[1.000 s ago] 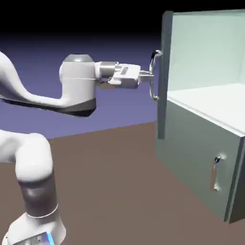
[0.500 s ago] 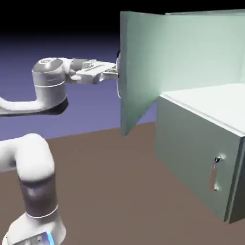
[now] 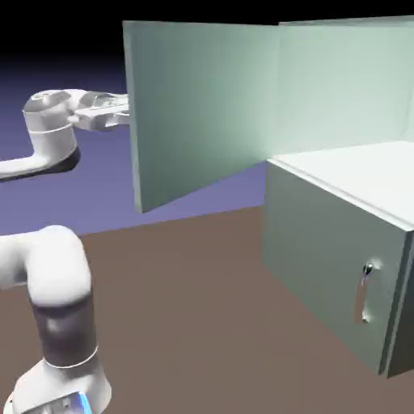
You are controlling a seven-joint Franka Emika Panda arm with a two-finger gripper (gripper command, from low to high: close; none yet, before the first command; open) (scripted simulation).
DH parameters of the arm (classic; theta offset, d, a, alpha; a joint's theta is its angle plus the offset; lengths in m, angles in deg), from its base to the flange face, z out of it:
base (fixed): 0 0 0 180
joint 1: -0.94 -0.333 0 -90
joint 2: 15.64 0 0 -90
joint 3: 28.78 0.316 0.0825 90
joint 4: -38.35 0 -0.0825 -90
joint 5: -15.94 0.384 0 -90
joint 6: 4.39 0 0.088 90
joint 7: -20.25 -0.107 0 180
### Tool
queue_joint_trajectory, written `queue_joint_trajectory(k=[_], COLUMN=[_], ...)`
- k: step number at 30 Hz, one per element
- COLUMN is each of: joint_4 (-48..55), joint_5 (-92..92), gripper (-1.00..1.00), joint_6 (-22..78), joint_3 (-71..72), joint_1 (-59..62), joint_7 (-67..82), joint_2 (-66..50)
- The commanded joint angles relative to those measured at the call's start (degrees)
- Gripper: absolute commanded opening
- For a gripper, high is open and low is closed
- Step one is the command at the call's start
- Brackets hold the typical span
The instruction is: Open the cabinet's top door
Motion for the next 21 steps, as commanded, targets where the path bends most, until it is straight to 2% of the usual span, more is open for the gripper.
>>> queue_joint_trajectory(k=[1, 21], joint_4=[2.1, 43.6], joint_5=[1.1, 10.8], gripper=[-1.0, -1.0], joint_6=[1.9, 33.2], joint_3=[1.6, 20.4], joint_1=[1.5, 33.7], joint_7=[0.2, 7.3], joint_2=[-0.4, -1.2])
